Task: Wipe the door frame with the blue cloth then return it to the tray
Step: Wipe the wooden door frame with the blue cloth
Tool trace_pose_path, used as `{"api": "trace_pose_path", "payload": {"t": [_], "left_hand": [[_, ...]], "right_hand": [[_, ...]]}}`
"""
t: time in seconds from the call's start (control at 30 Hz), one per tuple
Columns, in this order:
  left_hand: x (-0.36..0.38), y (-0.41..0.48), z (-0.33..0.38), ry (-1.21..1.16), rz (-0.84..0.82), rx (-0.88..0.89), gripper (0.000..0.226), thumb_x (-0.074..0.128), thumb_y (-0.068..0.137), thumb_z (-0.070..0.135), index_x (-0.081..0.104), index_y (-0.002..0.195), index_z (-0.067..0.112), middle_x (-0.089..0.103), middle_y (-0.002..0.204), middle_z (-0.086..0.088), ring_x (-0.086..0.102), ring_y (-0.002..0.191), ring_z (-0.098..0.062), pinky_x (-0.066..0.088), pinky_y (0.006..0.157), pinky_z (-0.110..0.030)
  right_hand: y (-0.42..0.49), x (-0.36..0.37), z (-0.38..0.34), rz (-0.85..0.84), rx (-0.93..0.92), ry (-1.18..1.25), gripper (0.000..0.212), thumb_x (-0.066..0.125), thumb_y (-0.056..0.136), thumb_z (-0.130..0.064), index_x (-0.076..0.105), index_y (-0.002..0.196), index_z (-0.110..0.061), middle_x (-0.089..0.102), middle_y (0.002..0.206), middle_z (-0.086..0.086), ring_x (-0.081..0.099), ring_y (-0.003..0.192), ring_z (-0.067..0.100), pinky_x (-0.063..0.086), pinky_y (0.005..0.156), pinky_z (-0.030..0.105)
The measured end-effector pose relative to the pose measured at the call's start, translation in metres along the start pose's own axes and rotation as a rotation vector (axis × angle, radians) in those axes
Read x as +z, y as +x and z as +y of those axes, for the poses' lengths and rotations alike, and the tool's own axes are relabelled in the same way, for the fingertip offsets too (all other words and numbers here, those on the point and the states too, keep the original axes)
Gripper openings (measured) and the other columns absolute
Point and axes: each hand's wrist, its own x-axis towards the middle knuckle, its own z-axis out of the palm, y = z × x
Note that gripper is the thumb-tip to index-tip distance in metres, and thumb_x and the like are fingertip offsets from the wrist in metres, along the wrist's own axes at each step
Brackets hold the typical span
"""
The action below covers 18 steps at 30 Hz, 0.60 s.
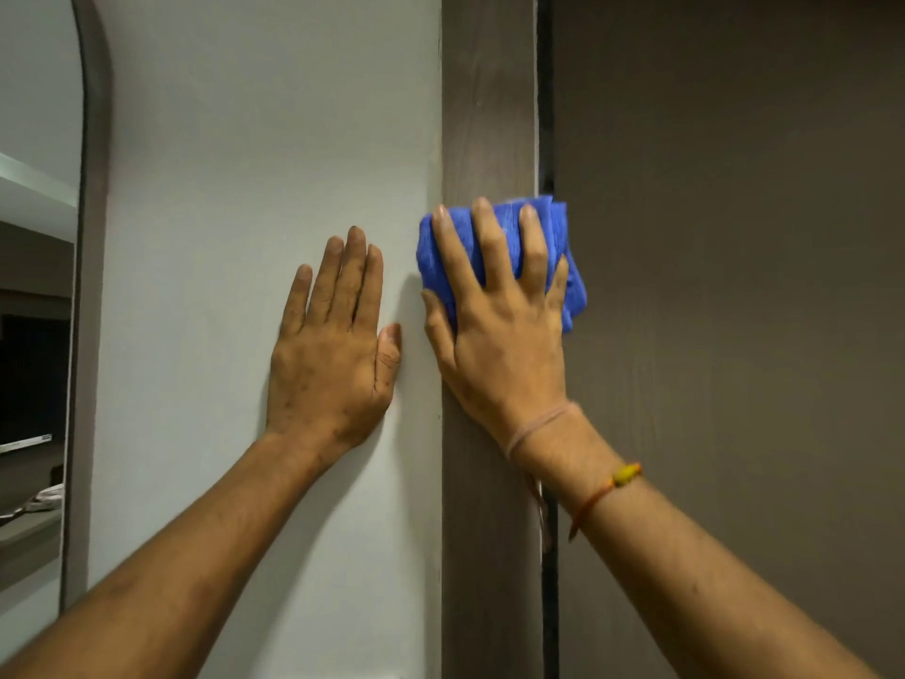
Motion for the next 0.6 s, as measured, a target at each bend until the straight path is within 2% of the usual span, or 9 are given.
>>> {"api": "trace_pose_path", "payload": {"t": [0.17,0.2,0.27,0.33,0.37,0.43,0.47,0.53,0.6], "left_hand": [[-0.018,-0.003,0.004,-0.146,-0.097,-0.009,0.061,0.03,0.097,0.029,0.004,0.15,0.013,-0.002,0.16,-0.006,-0.006,0.147,-0.018,0.0,0.119,-0.034],[-0.024,-0.008,0.009,-0.225,-0.102,-0.039,0.059,0.035,0.097,0.025,0.012,0.149,0.013,0.006,0.16,-0.006,0.002,0.147,-0.019,0.005,0.118,-0.034],[-0.042,-0.024,0.023,-0.428,-0.043,-0.167,0.048,0.039,0.095,0.025,0.038,0.141,0.012,0.038,0.15,-0.008,0.03,0.14,-0.022,0.024,0.112,-0.031],[-0.057,-0.043,0.041,-0.624,0.025,-0.277,0.041,0.04,0.089,0.031,0.061,0.118,0.012,0.063,0.122,-0.008,0.056,0.114,-0.023,0.043,0.097,-0.029],[-0.064,-0.052,0.05,-0.757,-0.004,-0.312,0.038,0.041,0.087,0.034,0.065,0.109,0.014,0.068,0.111,-0.005,0.062,0.103,-0.021,0.049,0.091,-0.03],[-0.078,-0.063,0.07,-1.082,-0.205,-0.373,0.04,0.044,0.085,0.048,0.068,0.101,0.02,0.072,0.099,0.0,0.067,0.092,-0.018,0.056,0.083,-0.037],[-0.083,-0.066,0.079,-1.227,-0.32,-0.409,0.044,0.047,0.083,0.057,0.068,0.101,0.023,0.073,0.095,0.001,0.068,0.09,-0.017,0.058,0.08,-0.036],[-0.086,-0.071,0.095,-1.38,-0.452,-0.473,0.049,0.053,0.076,0.067,0.069,0.098,0.026,0.075,0.091,0.001,0.07,0.086,-0.012,0.058,0.072,-0.022],[-0.085,-0.076,0.107,-1.409,-0.499,-0.469,0.043,0.057,0.073,0.059,0.069,0.094,0.024,0.075,0.084,0.001,0.071,0.077,-0.009,0.056,0.067,-0.017]], "right_hand": [[-0.062,-0.004,-0.01,-0.111,0.024,0.004,0.061,0.046,0.087,-0.041,0.032,0.144,-0.024,0.035,0.15,0.012,0.023,0.139,0.042,0.025,0.103,0.067],[-0.067,-0.007,-0.011,-0.126,0.034,0.034,0.06,0.05,0.087,-0.038,0.033,0.143,-0.023,0.035,0.15,0.012,0.023,0.139,0.043,0.026,0.103,0.069],[-0.074,-0.015,-0.014,-0.136,0.088,0.132,0.058,0.049,0.088,-0.034,0.034,0.142,-0.023,0.034,0.151,0.012,0.019,0.14,0.042,0.027,0.105,0.069],[-0.079,-0.024,-0.016,-0.099,0.16,0.271,0.054,0.04,0.089,-0.034,0.036,0.142,-0.022,0.034,0.15,0.011,0.018,0.14,0.039,0.027,0.108,0.063],[-0.083,-0.029,-0.016,-0.068,0.179,0.343,0.053,0.037,0.09,-0.034,0.037,0.141,-0.021,0.034,0.149,0.012,0.018,0.14,0.038,0.026,0.11,0.059],[-0.094,-0.038,-0.016,-0.022,0.163,0.443,0.052,0.036,0.091,-0.034,0.036,0.141,-0.019,0.035,0.148,0.012,0.02,0.139,0.036,0.02,0.116,0.049],[-0.1,-0.043,-0.016,-0.015,0.14,0.47,0.053,0.037,0.091,-0.034,0.035,0.142,-0.018,0.035,0.148,0.012,0.021,0.139,0.035,0.017,0.118,0.043],[-0.117,-0.053,-0.012,-0.015,0.104,0.504,0.056,0.039,0.09,-0.033,0.033,0.141,-0.011,0.036,0.147,0.014,0.023,0.139,0.032,0.013,0.119,0.037],[-0.133,-0.064,-0.005,-0.036,0.127,0.519,0.066,0.045,0.087,-0.032,0.027,0.142,0.0,0.033,0.147,0.016,0.022,0.139,0.028,0.016,0.118,0.039]]}}
